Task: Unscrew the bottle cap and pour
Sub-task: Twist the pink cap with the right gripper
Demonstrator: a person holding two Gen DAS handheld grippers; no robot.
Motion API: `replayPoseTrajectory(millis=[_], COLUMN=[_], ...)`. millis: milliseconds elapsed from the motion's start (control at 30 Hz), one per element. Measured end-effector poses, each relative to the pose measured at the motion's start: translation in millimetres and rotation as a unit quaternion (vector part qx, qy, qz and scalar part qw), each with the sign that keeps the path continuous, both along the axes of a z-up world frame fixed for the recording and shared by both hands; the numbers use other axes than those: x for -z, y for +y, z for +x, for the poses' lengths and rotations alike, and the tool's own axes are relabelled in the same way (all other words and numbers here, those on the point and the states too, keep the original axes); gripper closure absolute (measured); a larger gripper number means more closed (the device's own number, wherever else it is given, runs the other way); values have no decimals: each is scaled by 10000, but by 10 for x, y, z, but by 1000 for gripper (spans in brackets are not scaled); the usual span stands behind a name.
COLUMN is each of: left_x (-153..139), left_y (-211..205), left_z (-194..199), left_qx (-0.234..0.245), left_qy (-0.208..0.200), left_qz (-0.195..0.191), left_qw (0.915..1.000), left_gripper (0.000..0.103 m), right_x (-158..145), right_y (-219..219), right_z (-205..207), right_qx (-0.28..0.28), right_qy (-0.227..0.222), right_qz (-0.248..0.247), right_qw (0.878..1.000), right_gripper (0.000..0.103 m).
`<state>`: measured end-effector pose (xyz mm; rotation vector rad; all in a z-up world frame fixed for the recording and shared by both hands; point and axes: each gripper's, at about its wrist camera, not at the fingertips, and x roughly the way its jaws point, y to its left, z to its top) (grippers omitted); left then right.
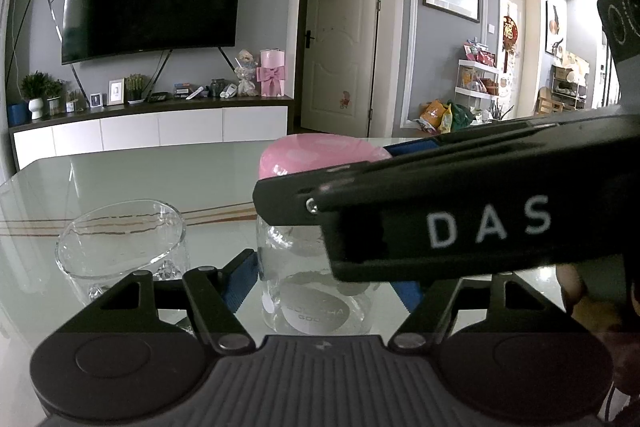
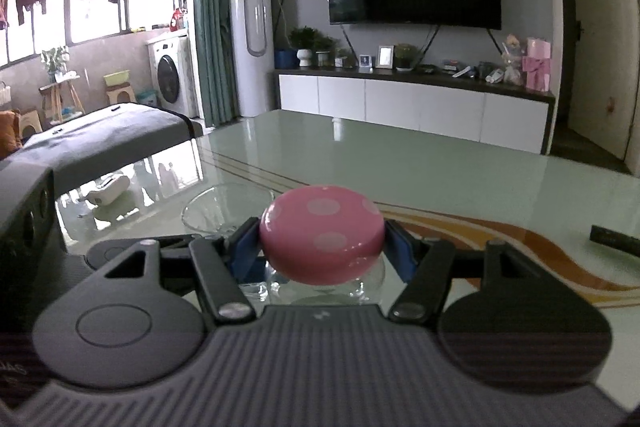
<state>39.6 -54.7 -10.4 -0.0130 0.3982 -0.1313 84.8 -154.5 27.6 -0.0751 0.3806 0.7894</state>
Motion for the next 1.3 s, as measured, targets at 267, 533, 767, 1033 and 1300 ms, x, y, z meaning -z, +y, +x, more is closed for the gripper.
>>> replayPoseTrajectory(millis=[267, 533, 767, 1033, 1300], left_x=[-11, -13, -14, -17, -23], left_y=[23, 19, 30, 11, 10], left_z=[10, 17, 18, 12, -1], left_qx=[-1, 0, 2, -4, 0], left_qy=[7, 7, 14, 14, 8], left_qz=[-17, -17, -22, -23, -21], left_qw=[10000, 10000, 10000, 10000, 10000], left_gripper=[30, 30, 29, 30, 30], right_x=[-11, -8, 0, 14, 22], right_y=[6, 21, 40, -18, -108], right_z=[8, 4, -9, 37, 130], right_qx=[-81, -60, -11, -130, -455], right_qy=[10, 10, -76, 22, 104], right_qz=[-7, -5, -75, 6, 94], right_qw=[10000, 10000, 9999, 9999, 9989], right_gripper=[37, 37, 37, 37, 37])
